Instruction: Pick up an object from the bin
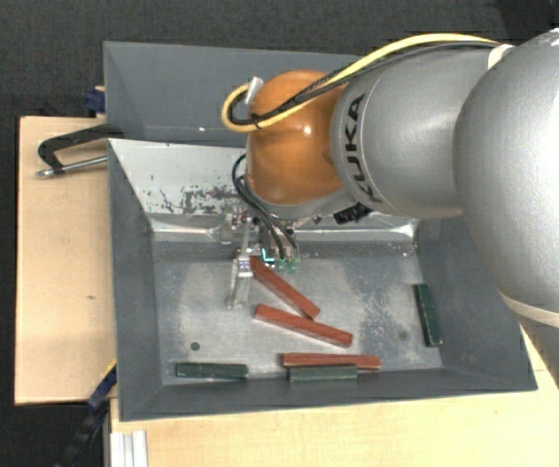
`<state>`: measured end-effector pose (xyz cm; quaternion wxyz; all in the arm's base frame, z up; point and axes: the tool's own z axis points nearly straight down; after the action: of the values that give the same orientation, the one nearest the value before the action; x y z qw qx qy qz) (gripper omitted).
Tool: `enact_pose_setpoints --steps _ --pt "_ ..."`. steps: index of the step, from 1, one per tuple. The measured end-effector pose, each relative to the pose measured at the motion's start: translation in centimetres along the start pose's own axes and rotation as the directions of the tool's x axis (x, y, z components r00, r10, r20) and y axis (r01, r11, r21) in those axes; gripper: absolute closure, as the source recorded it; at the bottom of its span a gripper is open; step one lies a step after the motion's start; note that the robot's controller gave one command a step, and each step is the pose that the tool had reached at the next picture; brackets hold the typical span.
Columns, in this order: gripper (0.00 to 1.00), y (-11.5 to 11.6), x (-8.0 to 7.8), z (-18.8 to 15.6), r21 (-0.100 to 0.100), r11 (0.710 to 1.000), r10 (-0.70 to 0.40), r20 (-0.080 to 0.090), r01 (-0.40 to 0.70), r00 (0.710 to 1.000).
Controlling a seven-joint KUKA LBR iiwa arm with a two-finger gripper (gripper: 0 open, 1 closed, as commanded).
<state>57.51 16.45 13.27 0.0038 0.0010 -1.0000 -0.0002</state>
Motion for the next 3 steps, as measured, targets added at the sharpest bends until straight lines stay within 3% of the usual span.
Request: enact_pose_setpoints --steps 1,2,3 --pt "0.00 0.0 -0.2 -0.4 -0.001 1.000 0.001 0.007 -0.001 1.000" --pt "0.00 -2.2 0.8 1.7 -0.002 0.992 -0.128 0.012 0.128 0.992" --pt "0.00 -7.4 -0.2 5.2 0.002 0.928 -0.372 0.008 0.372 0.928"
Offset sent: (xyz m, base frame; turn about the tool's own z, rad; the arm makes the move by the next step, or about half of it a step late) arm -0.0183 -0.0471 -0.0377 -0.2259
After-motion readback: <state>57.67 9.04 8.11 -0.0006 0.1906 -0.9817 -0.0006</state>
